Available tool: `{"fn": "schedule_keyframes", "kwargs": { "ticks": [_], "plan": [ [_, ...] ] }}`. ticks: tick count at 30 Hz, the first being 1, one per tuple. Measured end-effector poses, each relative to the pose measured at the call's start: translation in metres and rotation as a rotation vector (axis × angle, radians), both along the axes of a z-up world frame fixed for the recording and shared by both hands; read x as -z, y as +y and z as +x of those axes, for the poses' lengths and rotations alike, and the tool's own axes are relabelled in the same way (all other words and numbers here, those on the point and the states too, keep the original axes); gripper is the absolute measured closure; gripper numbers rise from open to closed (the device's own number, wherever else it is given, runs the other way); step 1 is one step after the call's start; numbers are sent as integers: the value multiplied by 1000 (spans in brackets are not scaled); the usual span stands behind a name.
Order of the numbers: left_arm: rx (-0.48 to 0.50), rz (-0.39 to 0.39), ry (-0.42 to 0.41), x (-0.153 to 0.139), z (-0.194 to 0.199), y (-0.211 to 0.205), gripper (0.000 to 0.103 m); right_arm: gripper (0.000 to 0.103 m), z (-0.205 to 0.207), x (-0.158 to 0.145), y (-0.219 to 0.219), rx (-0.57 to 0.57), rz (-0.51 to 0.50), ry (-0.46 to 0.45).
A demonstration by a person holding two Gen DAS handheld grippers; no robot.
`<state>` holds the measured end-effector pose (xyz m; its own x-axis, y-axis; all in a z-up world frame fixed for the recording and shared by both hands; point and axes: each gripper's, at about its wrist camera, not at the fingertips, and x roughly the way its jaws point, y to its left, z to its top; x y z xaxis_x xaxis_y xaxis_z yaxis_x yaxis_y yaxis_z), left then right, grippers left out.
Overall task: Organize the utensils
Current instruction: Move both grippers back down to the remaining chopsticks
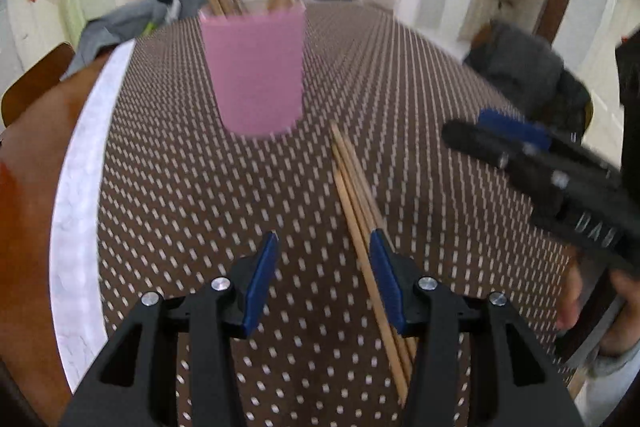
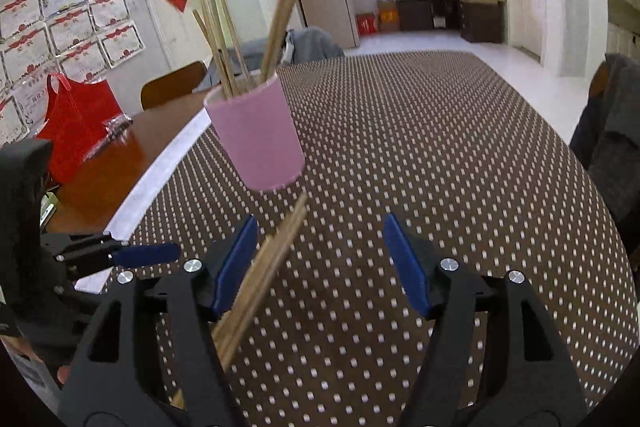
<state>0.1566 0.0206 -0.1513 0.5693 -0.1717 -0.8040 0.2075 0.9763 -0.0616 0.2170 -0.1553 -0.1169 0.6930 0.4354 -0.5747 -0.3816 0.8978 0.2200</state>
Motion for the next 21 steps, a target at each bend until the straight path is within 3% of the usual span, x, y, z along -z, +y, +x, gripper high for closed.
{"fn": "schedule_keyframes", "kwargs": {
  "ticks": [5, 14, 21],
  "plan": [
    [47, 51, 61, 18, -9, -10, 55, 36, -10, 9, -7, -5, -5, 33],
    [53, 93, 69, 17, -16, -13, 55, 36, -13, 17, -4, -16, -12, 58],
    [16, 133, 76, 19, 3, -16, 52, 35, -9, 16, 7, -23, -45, 71]
  ]
}}
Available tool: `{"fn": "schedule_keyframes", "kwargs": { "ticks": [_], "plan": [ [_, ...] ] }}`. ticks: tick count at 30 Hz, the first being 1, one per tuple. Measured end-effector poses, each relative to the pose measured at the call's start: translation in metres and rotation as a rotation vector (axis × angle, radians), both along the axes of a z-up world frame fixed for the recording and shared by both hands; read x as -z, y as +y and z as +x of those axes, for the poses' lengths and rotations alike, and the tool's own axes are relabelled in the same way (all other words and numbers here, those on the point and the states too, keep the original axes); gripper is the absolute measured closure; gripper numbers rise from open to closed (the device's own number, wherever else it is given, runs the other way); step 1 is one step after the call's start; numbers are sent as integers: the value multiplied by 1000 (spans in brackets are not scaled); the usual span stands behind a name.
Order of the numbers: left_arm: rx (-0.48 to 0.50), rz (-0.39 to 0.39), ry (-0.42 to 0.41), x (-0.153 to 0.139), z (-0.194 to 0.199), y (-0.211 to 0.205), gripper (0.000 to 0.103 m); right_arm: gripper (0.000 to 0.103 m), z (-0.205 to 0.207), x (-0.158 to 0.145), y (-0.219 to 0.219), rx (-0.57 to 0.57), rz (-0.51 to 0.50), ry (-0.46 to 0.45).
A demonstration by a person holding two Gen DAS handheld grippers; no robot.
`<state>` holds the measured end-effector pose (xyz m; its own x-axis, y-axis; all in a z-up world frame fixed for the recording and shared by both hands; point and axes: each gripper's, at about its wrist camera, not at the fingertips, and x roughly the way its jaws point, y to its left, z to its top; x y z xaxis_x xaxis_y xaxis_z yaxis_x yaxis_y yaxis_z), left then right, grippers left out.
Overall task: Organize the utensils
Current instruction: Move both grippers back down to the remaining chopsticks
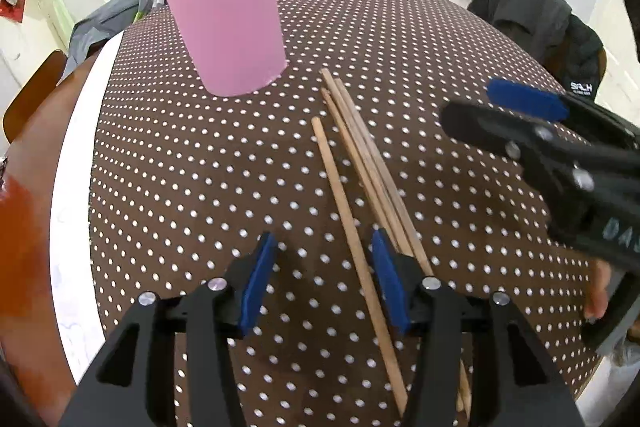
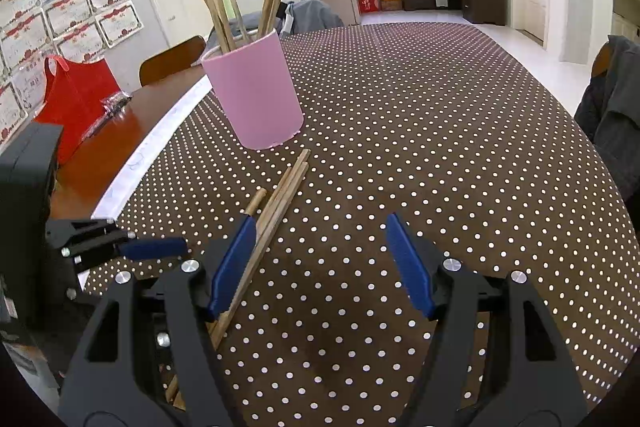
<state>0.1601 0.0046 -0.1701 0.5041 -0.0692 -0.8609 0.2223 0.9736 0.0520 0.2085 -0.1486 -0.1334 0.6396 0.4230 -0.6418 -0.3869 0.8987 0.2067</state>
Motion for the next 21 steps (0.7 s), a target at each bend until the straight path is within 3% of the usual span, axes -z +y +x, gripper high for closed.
{"fn": "schedule_keyframes", "kwargs": {
  "ticks": [2, 6, 16, 21],
  "plan": [
    [-46, 20, -16, 0, 7, 11, 52, 36, 1, 1, 4, -15, -16, 12],
    [-105, -28, -15, 1, 16, 35, 52, 36, 0, 4, 15, -34, -70, 13],
    [-120, -42, -38, 3, 15, 50, 53, 36, 1, 24, 50, -68, -228, 41],
    [-115, -50, -41, 3, 14, 50, 53, 34, 3, 27, 54, -70, -258, 58]
  ]
}}
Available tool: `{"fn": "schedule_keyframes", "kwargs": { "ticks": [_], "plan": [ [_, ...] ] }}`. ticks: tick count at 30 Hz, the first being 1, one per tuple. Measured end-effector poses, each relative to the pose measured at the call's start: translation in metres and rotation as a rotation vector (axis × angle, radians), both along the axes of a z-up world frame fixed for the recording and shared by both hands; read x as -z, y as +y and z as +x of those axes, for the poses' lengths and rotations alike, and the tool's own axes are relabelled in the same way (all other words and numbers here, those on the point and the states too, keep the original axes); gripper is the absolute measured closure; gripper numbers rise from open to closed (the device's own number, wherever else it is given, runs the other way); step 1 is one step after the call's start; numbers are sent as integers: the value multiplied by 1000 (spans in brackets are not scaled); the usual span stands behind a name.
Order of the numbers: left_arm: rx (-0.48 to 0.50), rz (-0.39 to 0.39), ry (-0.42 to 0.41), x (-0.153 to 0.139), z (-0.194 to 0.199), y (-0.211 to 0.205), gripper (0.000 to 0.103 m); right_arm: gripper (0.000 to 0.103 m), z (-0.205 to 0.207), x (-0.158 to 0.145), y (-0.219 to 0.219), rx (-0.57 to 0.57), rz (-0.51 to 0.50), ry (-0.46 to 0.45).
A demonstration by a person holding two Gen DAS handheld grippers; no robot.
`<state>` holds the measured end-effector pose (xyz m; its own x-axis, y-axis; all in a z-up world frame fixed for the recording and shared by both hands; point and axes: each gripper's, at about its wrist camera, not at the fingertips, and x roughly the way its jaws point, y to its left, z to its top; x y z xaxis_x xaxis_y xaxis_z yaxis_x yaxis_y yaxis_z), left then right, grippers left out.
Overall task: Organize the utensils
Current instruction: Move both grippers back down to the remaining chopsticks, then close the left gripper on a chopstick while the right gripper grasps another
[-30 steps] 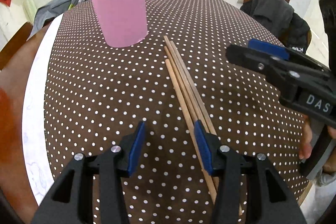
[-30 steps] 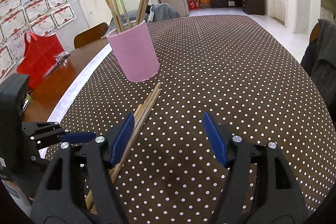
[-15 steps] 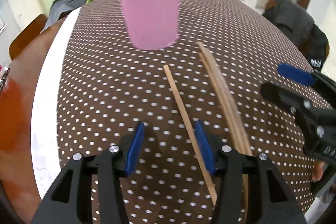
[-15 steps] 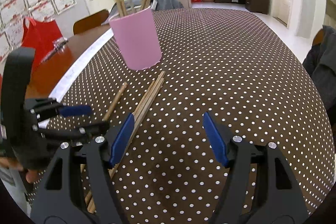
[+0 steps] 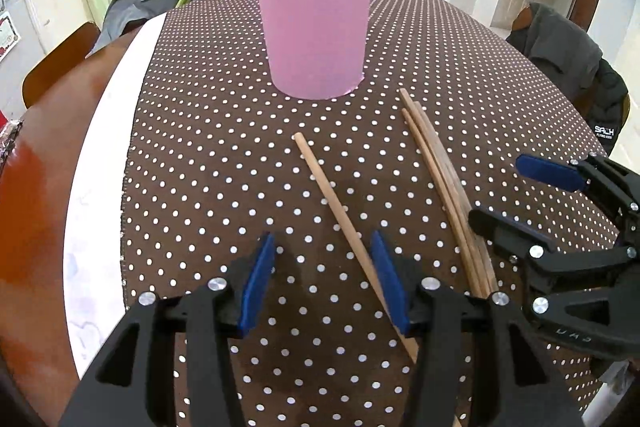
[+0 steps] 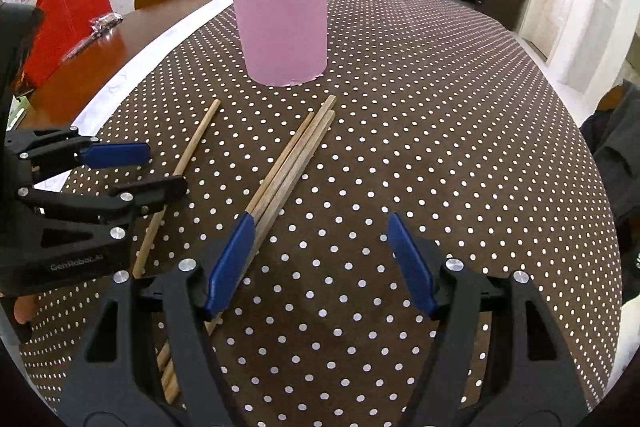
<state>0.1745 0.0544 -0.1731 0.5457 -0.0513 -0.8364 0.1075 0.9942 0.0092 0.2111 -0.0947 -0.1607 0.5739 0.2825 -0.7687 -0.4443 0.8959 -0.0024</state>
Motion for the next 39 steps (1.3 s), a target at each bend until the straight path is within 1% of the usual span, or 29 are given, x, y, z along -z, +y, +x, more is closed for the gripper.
{"fn": "schedule_keyframes", "kwargs": {
  "ticks": [5, 7, 10, 11, 14, 19, 21, 22, 23, 24, 25, 26, 27, 28, 29, 32, 34, 38, 39],
  "plan": [
    [2, 1, 3, 0, 0, 1, 53, 34, -2, -1, 1, -14, -28, 23],
    [2, 3, 4, 0, 1, 1, 53, 34, -3, -2, 6, -22, -49, 19],
    [6, 1, 8, 0, 1, 2, 53, 34, -3, -4, 12, -36, -47, 27],
    [6, -1, 10, 0, 1, 2, 53, 33, -2, -3, 14, -39, -56, 41],
    [9, -5, 16, -1, 1, 3, 53, 33, -2, -3, 13, -40, -83, 41],
    [4, -4, 27, -1, 2, 0, 53, 33, 2, 0, 6, -53, -86, 102],
    [9, -5, 35, -1, 3, -2, 61, 34, 5, 0, 8, -74, -99, 122],
    [13, -2, 41, -2, 4, -5, 66, 35, 8, 0, 8, -88, -104, 139],
    [14, 4, 45, -2, 6, -7, 68, 38, 12, -1, 8, -100, -112, 152],
    [17, 9, 47, -2, 6, -8, 69, 45, 16, -3, 8, -109, -123, 169],
    [27, 14, 50, -2, 7, -10, 72, 57, 22, -6, 8, -113, -134, 187],
    [30, 11, 56, -3, 8, -10, 75, 63, 26, -7, 7, -112, -141, 199],
    [29, 7, 61, -3, 9, -10, 78, 71, 33, -8, 5, -111, -147, 220],
    [22, 2, 69, -3, 12, -9, 88, 77, 37, -9, 3, -109, -145, 236],
    [16, -4, 74, -4, 14, -7, 92, 80, 43, -10, 0, -104, -142, 259],
    [2, -37, 90, -4, 19, -3, 97, 87, 52, -11, -1, -103, -142, 290],
    [-4, -52, 90, -4, 20, -3, 98, 90, 56, -12, -3, -98, -134, 299],
    [5, -107, 80, -6, 19, -5, 98, 94, 68, -14, -19, -77, -51, 315],
    [12, -115, 64, -8, 17, -6, 98, 98, 68, -14, -25, -73, -30, 315]
  ]
}}
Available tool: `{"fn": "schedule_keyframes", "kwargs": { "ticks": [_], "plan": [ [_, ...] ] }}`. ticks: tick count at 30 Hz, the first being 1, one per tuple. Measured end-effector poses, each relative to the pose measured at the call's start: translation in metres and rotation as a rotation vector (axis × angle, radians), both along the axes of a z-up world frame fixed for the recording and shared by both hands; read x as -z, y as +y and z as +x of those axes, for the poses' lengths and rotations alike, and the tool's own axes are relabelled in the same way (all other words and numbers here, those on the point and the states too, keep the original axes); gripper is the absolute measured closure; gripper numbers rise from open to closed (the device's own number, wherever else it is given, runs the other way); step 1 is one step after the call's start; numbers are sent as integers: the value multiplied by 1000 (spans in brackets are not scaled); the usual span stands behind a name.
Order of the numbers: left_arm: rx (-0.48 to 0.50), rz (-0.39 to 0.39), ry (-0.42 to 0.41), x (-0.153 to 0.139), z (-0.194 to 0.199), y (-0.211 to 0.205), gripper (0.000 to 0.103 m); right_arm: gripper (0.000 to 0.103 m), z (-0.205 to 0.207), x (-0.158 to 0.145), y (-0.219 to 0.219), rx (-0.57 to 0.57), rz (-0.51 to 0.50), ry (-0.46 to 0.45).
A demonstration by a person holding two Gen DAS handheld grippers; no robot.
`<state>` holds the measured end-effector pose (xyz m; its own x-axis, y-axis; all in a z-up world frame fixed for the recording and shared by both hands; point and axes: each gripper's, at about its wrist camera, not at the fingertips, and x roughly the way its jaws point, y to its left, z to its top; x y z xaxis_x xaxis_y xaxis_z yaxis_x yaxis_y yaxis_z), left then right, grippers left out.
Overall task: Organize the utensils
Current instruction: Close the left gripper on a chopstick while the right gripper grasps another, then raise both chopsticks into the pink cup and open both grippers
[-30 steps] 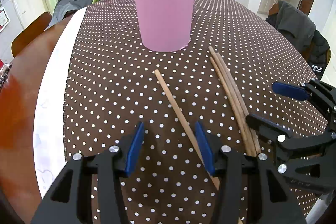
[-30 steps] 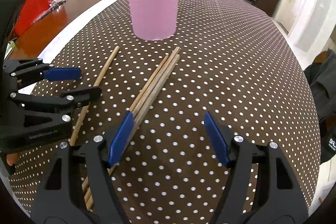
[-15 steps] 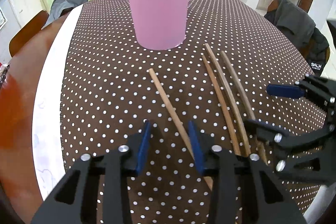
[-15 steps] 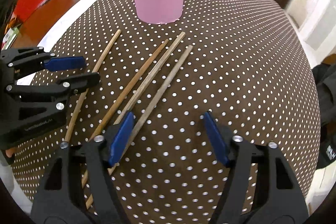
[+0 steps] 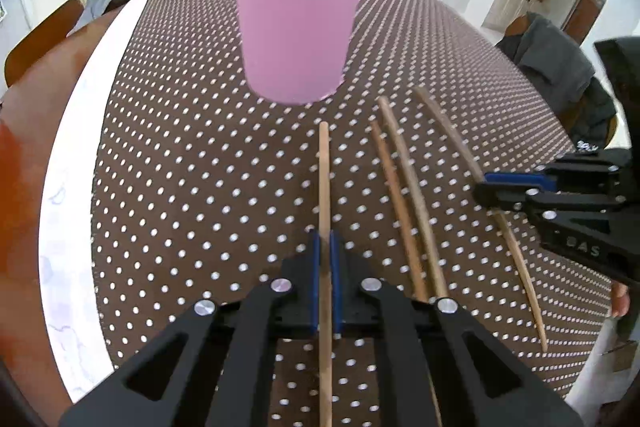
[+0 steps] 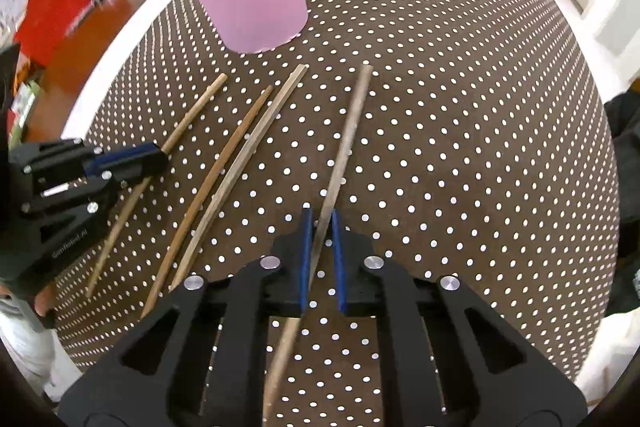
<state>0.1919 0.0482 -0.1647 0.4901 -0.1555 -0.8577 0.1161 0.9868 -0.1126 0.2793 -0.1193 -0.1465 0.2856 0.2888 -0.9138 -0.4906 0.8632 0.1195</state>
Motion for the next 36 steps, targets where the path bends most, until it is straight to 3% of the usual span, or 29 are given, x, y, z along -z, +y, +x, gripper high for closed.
{"fn": "schedule_keyframes", "kwargs": {
  "ticks": [10, 20, 29, 36],
  "plan": [
    [55, -66, -233, -57, -23, -14, 98, 98, -6, -20, -62, 65, 306, -60],
    [19, -199, -589, -121, -26, -7, 98, 98, -11, -86, -90, 39, 543, -305],
    [-58, -283, -818, -153, -7, 7, 98, 97, 2, -129, -52, 33, 657, -517],
    [-143, -250, -972, -164, 11, 11, 97, 97, 11, -150, -17, 69, 692, -723]
  ]
}}
